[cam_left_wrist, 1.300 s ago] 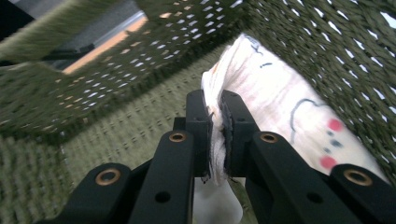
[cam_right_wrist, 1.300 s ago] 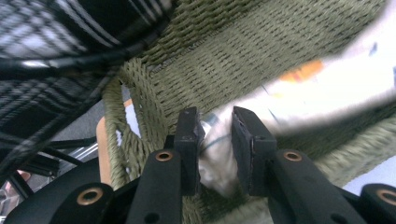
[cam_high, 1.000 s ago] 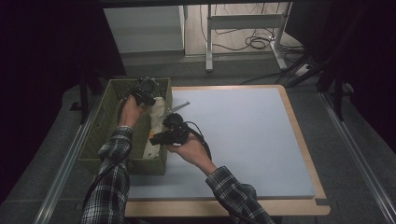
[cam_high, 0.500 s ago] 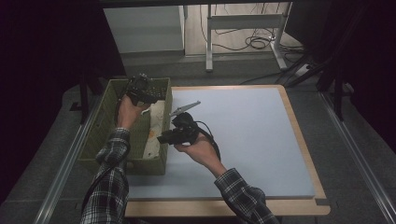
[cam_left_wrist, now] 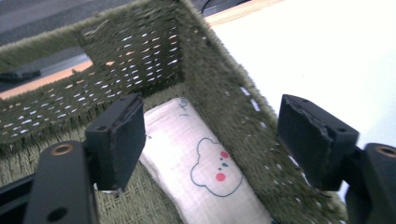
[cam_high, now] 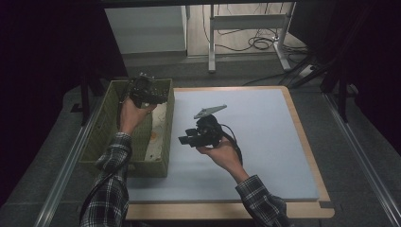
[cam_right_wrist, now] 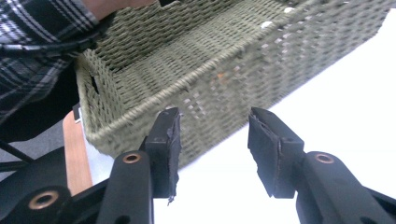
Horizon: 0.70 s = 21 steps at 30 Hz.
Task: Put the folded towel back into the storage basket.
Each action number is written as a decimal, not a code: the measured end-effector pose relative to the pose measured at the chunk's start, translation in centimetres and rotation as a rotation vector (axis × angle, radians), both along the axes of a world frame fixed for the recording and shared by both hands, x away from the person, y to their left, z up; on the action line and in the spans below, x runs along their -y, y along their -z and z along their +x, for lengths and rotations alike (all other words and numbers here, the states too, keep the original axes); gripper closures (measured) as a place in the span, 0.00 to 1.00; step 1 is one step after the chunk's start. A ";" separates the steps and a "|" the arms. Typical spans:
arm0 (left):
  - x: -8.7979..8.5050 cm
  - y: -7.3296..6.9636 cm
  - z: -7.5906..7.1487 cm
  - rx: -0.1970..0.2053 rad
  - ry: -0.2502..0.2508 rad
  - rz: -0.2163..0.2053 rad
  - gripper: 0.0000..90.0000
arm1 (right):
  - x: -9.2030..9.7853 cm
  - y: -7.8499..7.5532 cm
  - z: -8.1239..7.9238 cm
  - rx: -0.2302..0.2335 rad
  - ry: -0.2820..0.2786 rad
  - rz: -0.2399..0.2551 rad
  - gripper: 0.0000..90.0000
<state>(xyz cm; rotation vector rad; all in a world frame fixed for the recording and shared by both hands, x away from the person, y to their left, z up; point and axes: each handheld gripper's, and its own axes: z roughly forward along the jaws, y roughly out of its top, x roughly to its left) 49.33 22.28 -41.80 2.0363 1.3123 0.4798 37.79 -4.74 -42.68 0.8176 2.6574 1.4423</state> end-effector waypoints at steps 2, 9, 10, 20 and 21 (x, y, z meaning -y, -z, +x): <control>0.3 -0.1 -0.3 0.007 0.008 -0.006 0.23 | 0.7 0.2 0.0 0.006 0.011 -0.005 0.55; 1.3 -0.1 -1.3 0.020 0.031 -0.059 0.15 | 3.0 0.8 -0.2 0.022 0.038 -0.006 0.46; 1.5 -0.1 -1.4 0.018 0.034 -0.065 0.14 | 3.2 0.8 -0.3 0.032 0.041 -0.011 0.44; 3.9 -0.3 -3.1 0.025 0.074 -0.084 0.08 | 6.3 0.8 -1.1 0.105 0.077 -0.077 0.33; 4.2 -0.3 -3.3 0.023 0.077 -0.089 0.08 | 6.7 0.8 -1.1 0.111 0.084 -0.082 0.32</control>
